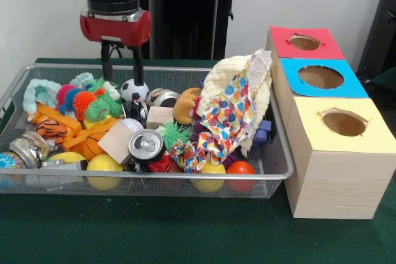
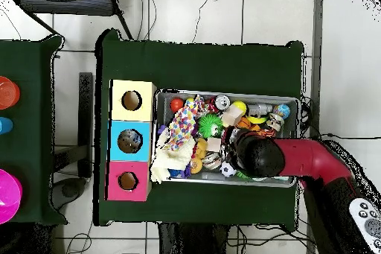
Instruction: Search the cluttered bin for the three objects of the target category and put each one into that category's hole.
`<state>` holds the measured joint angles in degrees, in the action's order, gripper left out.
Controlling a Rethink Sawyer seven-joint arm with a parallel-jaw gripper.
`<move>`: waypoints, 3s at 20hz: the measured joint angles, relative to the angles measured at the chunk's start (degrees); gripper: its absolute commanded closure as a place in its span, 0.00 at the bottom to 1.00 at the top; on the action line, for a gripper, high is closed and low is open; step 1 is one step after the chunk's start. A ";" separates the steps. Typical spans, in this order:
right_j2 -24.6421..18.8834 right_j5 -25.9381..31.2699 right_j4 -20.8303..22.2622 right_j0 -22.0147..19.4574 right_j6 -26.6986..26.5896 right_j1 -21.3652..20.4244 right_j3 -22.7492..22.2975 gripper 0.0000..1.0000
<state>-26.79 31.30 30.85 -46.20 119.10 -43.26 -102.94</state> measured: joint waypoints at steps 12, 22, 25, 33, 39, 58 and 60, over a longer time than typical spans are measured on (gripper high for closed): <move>0.57 5.11 6.78 -2.37 0.00 8.48 5.32 0.00; 2.16 12.75 9.79 -3.20 0.00 3.11 6.90 0.00; 2.37 14.22 9.86 -3.35 0.00 2.11 7.78 0.00; 2.67 15.20 9.87 -4.49 0.00 4.13 11.11 0.00; 3.74 15.74 9.88 -4.82 0.00 7.75 12.84 0.00; 9.88 23.27 15.40 -2.97 0.00 16.70 17.40 0.00; 10.26 23.27 15.65 -2.92 0.00 18.11 18.29 0.00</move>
<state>-16.53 54.56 46.50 -49.11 119.10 -25.15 -84.66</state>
